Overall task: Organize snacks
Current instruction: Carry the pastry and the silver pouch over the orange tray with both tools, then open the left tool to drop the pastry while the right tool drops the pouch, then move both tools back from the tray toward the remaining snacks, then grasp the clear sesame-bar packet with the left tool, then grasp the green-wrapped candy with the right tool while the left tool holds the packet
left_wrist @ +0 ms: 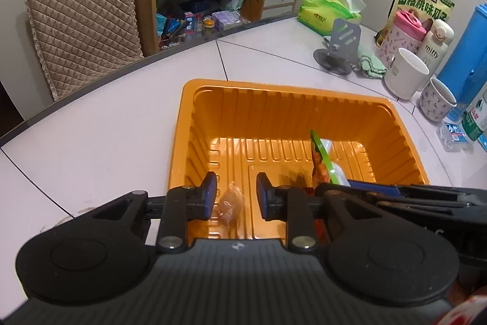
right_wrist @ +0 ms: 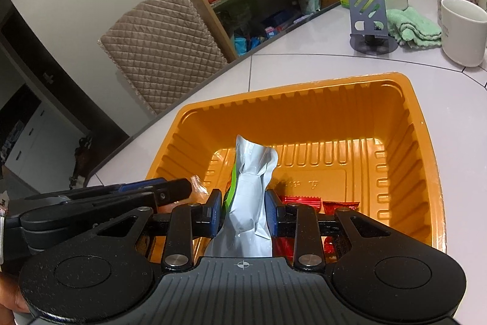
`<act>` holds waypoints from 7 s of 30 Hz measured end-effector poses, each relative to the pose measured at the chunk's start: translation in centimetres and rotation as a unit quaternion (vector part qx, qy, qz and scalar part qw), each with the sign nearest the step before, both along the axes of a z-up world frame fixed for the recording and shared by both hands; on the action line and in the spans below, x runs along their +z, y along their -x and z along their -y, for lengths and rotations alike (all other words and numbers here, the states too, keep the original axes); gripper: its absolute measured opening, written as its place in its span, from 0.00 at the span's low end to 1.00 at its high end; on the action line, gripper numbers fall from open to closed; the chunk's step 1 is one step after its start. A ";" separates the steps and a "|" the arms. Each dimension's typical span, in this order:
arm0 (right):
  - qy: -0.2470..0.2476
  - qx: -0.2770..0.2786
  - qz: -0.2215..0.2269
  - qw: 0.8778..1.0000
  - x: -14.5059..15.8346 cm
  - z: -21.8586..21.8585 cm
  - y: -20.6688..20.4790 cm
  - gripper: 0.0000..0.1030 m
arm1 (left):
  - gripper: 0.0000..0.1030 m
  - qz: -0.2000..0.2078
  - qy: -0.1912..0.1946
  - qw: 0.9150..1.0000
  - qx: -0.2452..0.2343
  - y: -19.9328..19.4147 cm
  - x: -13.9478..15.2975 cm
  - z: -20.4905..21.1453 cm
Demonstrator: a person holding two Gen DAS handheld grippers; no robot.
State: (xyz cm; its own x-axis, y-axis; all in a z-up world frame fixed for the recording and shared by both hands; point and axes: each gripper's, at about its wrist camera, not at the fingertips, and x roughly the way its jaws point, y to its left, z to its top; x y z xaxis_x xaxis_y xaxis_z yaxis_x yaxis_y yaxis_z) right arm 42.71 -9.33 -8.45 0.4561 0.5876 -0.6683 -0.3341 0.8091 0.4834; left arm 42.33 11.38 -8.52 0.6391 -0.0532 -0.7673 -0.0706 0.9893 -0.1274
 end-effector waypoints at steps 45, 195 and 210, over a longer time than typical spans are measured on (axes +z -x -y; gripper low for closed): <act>-0.028 -0.039 0.023 0.999 2.6 3.8 2.5 0.70 | 0.41 0.026 0.012 0.999 0.022 5.5 4.1 -0.5; 0.071 0.172 0.030 0.982 -0.6 0.8 21.6 0.56 | 0.38 -0.052 0.000 0.996 0.073 27.1 -0.1 0.0; 0.124 0.203 0.037 0.971 -2.8 -5.0 22.2 0.36 | 0.38 -0.068 0.016 0.992 0.104 27.0 -1.1 -2.5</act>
State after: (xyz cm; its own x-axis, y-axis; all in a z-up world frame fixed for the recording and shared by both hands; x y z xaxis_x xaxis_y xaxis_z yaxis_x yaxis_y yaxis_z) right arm 20.53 -4.30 -11.24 0.2736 0.5549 -0.7857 -0.6758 0.6921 0.2535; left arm 15.33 13.85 -9.63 0.5299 0.0444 -0.8469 -0.2922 0.9470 -0.1332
